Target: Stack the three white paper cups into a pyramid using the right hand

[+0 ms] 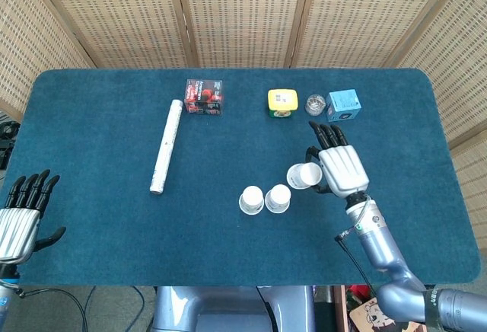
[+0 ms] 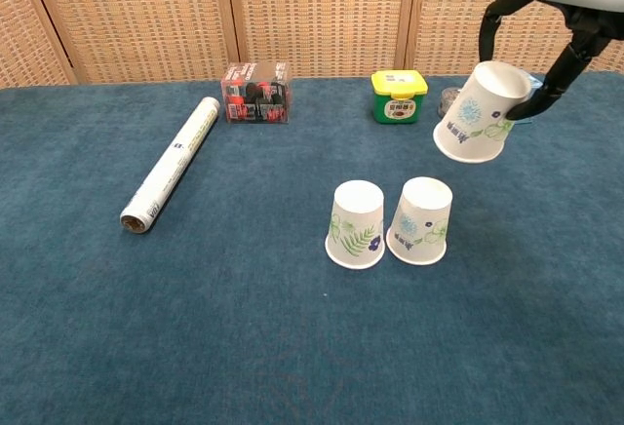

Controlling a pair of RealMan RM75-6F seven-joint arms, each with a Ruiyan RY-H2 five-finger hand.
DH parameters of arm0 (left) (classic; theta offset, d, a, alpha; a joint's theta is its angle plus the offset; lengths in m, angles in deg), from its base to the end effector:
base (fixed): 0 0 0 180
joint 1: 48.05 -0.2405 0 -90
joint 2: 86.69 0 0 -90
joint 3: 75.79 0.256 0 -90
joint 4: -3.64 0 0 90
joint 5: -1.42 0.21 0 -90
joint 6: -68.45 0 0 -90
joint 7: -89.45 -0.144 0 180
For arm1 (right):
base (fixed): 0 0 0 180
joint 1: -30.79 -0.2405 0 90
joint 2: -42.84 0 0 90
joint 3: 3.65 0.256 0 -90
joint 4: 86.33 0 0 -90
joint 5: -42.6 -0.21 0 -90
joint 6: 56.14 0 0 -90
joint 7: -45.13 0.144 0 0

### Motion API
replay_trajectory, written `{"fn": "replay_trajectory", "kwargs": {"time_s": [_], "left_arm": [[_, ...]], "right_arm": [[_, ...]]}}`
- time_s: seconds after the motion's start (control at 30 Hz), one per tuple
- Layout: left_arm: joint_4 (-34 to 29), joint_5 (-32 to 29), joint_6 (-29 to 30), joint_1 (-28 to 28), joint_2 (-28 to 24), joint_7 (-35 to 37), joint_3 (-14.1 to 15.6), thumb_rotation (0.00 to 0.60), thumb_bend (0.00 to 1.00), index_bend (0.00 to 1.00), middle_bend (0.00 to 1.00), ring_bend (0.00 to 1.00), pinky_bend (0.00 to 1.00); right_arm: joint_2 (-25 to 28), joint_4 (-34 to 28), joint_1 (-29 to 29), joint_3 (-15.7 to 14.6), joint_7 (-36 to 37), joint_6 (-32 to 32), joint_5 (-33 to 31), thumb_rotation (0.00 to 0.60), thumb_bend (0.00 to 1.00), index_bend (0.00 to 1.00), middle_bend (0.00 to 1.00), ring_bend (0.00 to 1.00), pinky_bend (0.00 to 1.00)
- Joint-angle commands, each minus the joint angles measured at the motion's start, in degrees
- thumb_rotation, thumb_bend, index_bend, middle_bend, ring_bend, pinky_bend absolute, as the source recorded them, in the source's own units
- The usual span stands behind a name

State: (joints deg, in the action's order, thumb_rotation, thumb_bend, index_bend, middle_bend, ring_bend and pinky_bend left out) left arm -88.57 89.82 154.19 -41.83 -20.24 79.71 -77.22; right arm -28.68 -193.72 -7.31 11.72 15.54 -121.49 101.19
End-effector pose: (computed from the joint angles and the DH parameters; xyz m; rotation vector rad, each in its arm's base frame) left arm -0.2993 0.1825 0.1420 -1.4832 -0.7754 -0.8398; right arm -0.1270 -0.3301 0.0904 1.6812 -0.8427 0.9924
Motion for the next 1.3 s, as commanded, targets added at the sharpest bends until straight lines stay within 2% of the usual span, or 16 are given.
{"fn": "replay_trajectory", "kwargs": {"time_s": [0.03, 0.5, 1.3], "left_arm": [[0.0, 0.0, 0.0, 0.0, 0.0, 0.1, 0.0, 0.600, 0.21, 0.00, 0.00, 0.00, 0.00], [0.2, 0.1, 0.2, -0.1, -0.1, 0.4, -0.1, 0.600, 0.21, 0.00, 0.00, 0.00, 0.00], [0.3, 0.2, 0.2, -0.1, -0.1, 0.7, 0.0, 0.600, 0.21, 0.00, 0.00, 0.00, 0.00]], "right_arm": [[-0.2, -1.5, -0.9, 0.1, -1.3, -0.2, -0.5, 0.600, 0.08, 0.53, 0.01, 0.00, 0.00], [-5.9, -2.8, -4.2, -3.4, -8.9, -0.6, -2.1, 0.600, 0.08, 0.53, 0.00, 0.00, 0.00], [-8.9, -0.4, -6.7, -3.2, -9.7, -0.9, -4.6, 0.600, 0.08, 0.53, 0.00, 0.00, 0.00]]}}
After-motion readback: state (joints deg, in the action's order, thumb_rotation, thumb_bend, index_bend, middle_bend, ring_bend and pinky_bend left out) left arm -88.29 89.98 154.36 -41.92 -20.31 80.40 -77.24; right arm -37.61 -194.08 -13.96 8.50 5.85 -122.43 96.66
